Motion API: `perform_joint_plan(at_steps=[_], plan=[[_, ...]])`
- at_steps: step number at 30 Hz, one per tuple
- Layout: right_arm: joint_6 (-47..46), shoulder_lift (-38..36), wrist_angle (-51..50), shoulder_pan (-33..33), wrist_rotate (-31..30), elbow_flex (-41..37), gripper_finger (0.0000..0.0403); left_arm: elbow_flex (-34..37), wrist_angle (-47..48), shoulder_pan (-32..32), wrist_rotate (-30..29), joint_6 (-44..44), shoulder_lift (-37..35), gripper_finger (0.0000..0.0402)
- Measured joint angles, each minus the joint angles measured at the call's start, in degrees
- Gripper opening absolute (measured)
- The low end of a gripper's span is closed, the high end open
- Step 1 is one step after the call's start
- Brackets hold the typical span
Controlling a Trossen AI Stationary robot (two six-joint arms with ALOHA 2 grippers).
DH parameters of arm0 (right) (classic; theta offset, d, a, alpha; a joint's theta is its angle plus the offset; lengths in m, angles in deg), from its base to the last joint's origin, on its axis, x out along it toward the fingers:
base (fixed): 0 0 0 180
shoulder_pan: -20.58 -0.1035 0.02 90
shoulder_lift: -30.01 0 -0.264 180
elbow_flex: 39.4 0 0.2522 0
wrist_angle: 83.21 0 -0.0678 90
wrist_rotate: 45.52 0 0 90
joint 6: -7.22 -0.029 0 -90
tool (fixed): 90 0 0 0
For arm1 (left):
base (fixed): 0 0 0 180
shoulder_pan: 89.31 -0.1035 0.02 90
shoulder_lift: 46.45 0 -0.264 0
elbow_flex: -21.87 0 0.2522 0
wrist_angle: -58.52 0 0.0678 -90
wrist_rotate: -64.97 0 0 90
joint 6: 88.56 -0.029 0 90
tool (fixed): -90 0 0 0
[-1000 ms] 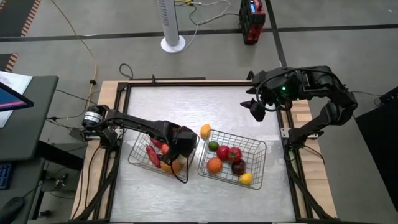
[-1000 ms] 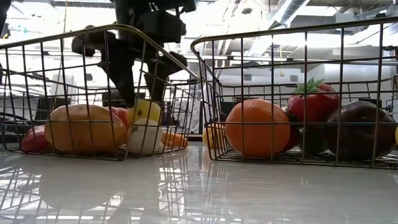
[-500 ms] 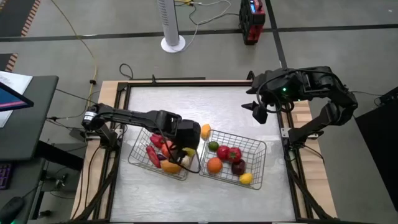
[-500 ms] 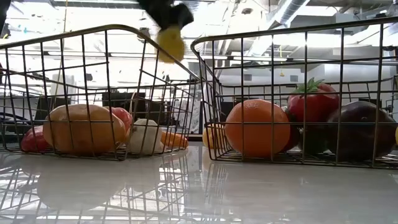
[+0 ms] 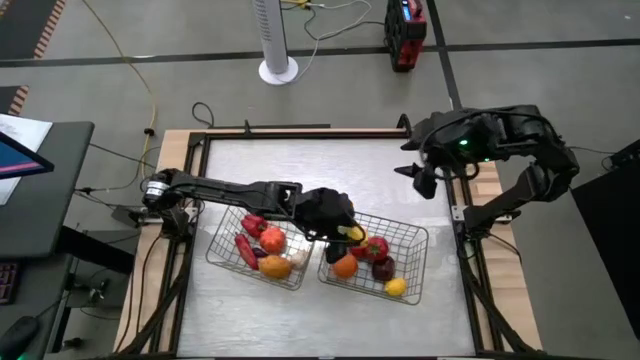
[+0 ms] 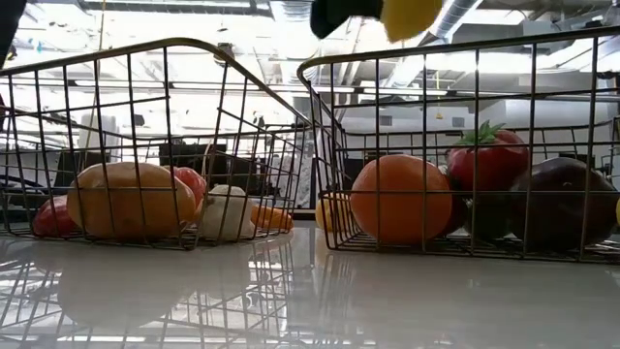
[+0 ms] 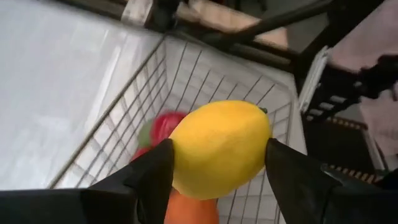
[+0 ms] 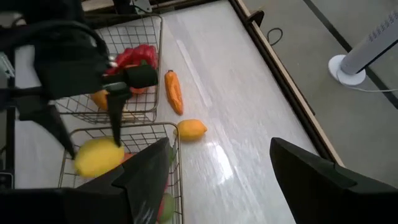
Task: Sort produce into baskets
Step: Put the left lemon into the right wire basket, then put the lemon into the right wire basket
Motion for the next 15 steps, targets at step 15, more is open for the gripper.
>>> perform_joint_plan(at_steps=[15], plan=[[-3.9, -6.5, 0.3, -0.1, -3.2, 0.0, 0.0302, -0.1, 12.6, -7.6, -1.8, 9.9, 2.0, 0.0310]])
